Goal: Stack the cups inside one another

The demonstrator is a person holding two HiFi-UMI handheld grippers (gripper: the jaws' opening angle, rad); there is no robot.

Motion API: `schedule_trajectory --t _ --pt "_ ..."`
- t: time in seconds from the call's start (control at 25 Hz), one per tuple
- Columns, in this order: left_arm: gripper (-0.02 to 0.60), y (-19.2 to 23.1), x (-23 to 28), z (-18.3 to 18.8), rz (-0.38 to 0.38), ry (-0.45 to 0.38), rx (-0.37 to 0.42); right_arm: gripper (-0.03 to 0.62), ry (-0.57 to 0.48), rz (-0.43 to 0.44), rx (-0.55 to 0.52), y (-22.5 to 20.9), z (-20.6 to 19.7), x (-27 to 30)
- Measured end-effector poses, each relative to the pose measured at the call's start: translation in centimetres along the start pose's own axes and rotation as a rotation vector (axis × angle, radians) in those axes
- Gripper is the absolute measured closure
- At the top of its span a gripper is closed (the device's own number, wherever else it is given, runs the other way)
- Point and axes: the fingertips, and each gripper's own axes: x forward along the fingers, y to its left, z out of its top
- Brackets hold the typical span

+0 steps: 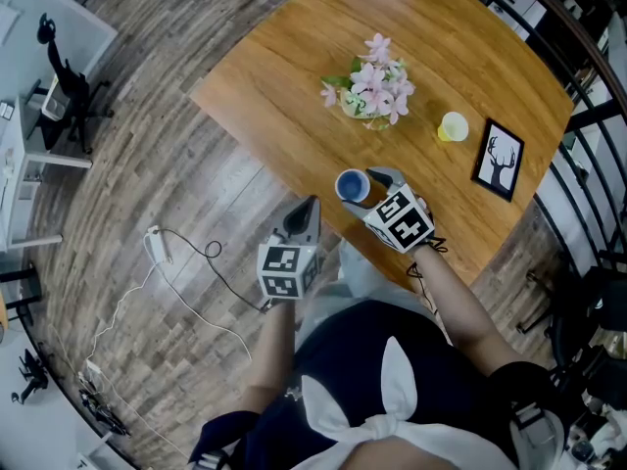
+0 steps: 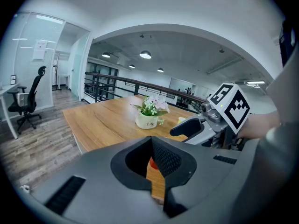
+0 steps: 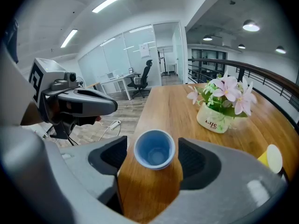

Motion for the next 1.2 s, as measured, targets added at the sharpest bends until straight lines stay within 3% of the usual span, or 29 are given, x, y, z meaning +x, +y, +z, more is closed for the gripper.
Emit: schedule_trajectory --t 0.44,1.2 --pt "0.565 -0.5 0.7 0.0 -0.02 0.003 0.013 0.255 -0.05 -0.061 0.04 -2.4 0.7 -1.6" --pt "0.565 -3.2 2.7 2.8 -0.109 -0.001 0.042 0.255 -0.132 -0.381 0.164 -15.8 -0.3 -11.4"
